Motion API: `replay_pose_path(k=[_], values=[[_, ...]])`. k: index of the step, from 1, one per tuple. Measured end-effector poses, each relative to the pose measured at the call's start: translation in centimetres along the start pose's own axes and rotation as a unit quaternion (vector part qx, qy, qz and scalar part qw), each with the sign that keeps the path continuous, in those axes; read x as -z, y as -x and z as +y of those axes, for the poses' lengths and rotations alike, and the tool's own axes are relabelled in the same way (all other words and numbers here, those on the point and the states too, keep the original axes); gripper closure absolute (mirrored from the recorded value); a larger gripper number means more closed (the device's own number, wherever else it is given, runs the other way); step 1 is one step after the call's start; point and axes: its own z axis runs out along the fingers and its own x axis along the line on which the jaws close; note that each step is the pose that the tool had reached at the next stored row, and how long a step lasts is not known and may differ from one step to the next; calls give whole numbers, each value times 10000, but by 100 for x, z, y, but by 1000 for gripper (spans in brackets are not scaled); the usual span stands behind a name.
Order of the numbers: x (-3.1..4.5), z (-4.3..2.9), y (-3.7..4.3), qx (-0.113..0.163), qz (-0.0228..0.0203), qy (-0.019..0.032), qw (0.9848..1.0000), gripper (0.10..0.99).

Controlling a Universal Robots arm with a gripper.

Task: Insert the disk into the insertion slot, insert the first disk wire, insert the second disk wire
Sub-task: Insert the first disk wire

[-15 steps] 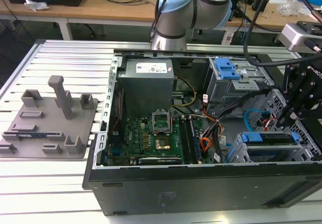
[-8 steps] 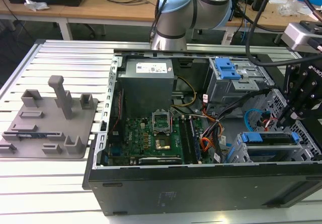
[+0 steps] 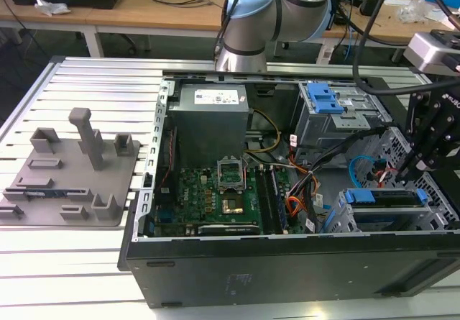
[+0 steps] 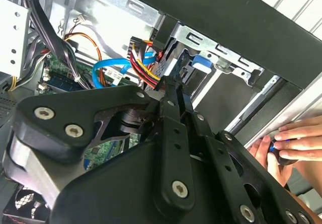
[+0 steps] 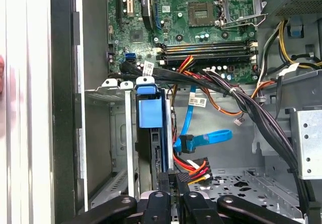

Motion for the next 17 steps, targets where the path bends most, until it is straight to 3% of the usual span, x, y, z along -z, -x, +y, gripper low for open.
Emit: replay_pose_path(k=[5, 9, 17], values=[[-4, 21, -13, 70, -53, -23, 10000, 922], [-9, 40, -52, 101, -57, -81, 9999, 922], [-16, 41, -69, 187, -51, -90, 9998, 922]])
